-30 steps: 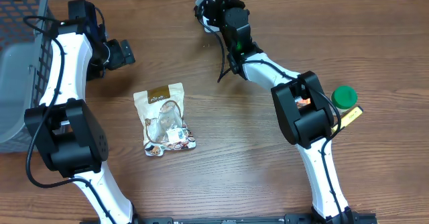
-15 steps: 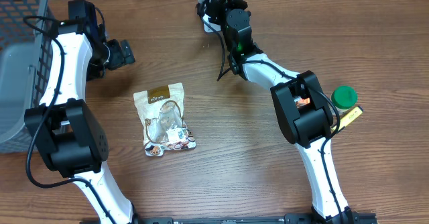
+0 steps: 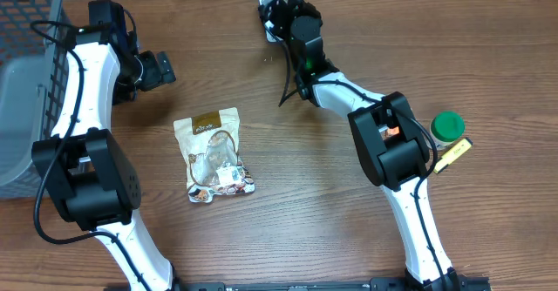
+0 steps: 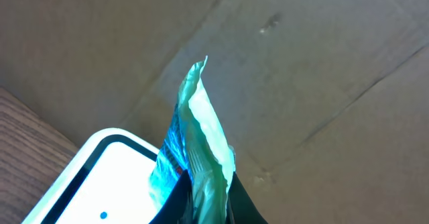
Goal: Scan the item barcode
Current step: 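Hold the mint-green pack's barcode in front of the white scanner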
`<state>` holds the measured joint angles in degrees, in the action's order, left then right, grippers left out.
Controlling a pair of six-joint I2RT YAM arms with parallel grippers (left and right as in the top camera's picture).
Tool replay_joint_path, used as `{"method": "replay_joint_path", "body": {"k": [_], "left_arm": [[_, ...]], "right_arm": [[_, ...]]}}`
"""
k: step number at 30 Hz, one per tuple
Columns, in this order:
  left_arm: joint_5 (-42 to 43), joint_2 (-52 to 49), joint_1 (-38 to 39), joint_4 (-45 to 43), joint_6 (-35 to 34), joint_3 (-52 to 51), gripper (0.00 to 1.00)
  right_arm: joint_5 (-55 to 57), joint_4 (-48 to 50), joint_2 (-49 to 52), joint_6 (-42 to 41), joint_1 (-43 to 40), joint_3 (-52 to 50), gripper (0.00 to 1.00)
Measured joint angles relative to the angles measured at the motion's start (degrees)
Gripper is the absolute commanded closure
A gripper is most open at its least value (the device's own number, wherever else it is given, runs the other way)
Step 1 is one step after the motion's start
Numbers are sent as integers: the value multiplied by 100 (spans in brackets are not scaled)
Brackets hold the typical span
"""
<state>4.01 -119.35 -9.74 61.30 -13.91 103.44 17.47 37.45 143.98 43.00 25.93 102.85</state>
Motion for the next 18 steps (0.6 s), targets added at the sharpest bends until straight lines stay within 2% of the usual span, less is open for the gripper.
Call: {"method": "replay_joint_path", "body": {"k": [12,18], "left_arm": [[0,0,0,0,0,0,0],[0,0,0,0,0,0,0]], "right_arm": [[144,-131,0,146,181,2,96],[138,-520,-2,184,214,87,96]]}}
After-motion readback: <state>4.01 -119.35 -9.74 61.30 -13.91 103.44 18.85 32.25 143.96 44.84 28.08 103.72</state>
